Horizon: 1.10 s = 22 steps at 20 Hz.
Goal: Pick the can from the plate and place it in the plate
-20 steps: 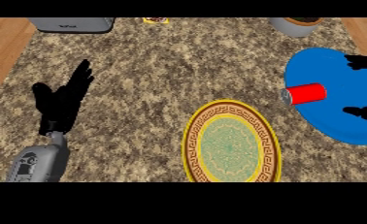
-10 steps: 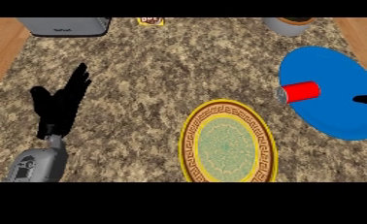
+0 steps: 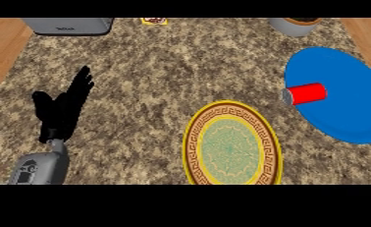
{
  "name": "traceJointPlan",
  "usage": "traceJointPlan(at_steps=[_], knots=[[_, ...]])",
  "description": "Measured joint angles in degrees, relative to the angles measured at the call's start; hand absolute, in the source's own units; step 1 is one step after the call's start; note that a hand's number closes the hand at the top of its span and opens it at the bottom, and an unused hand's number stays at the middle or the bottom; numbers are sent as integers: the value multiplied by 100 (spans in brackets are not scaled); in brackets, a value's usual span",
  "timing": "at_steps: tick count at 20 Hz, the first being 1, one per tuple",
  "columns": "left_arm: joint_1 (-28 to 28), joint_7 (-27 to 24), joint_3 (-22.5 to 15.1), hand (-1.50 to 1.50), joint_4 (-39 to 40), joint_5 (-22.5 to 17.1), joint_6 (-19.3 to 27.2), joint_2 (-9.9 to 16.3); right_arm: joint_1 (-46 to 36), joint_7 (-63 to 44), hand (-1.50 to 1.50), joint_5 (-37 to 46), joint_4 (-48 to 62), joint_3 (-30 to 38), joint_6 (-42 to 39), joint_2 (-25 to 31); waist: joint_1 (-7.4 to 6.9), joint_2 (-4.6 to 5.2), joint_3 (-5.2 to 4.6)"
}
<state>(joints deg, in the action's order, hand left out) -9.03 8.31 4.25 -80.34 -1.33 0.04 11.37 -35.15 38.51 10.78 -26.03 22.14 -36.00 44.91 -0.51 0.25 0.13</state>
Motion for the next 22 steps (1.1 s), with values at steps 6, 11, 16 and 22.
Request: traceJointPlan(at_steps=[6, 11, 16, 22], knots=[[-110, 60, 63, 0, 8, -46, -55, 67, 124, -2, -150, -271, 42, -27, -53, 223, -46, 29, 11], [-187, 138, 45, 0, -21, -41, -45, 46, 221, 61, -150, -419, 102, -70, 5, 381, -92, 49, 21], [-248, 139, 3, 0, 23, 3, 16, -34, 261, 82, -150, -516, 162, -146, 29, 542, -122, 69, 28], [-241, 153, -54, 0, -44, 29, 1, -62, 396, 214, -150, -502, 237, -306, 164, 727, -169, 80, 36]])
